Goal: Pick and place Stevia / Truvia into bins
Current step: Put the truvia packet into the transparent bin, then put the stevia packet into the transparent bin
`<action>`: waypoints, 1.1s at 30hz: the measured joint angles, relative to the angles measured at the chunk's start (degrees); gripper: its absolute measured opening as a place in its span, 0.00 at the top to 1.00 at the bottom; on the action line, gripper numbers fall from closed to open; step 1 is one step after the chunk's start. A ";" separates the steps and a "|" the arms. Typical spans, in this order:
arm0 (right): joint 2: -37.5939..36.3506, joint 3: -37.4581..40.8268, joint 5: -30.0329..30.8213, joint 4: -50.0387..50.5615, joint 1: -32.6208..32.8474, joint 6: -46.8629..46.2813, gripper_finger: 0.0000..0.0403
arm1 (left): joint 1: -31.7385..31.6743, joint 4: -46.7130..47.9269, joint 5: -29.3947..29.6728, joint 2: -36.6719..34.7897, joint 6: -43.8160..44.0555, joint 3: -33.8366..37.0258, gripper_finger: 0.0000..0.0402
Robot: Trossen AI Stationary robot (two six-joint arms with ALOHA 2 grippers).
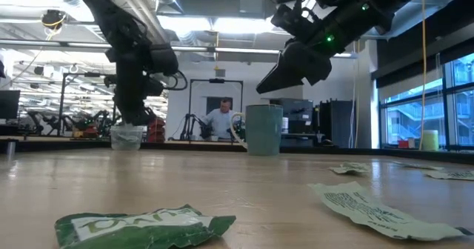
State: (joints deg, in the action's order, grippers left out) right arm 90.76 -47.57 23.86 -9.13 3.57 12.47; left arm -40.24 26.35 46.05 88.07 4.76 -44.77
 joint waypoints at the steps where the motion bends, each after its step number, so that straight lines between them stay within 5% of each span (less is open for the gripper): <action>1: 0.00 0.00 0.00 0.00 0.00 0.00 0.72 | -0.20 -0.04 -0.45 0.42 -0.01 0.00 0.98; 12: 0.00 0.00 0.00 0.42 0.00 0.00 0.72 | -1.94 -0.04 -3.17 3.18 0.33 0.00 0.97; 21: 0.02 0.00 0.00 0.41 0.00 0.00 0.72 | -1.89 1.32 -3.30 2.99 0.43 -0.50 0.83; 33: 0.02 0.00 -0.01 1.18 0.02 0.00 0.72 | 1.59 5.06 -7.28 -3.96 0.62 -7.22 0.75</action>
State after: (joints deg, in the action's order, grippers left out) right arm 90.78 -47.57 23.85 -7.94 3.60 12.47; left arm -38.64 31.41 38.76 84.11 5.38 -51.99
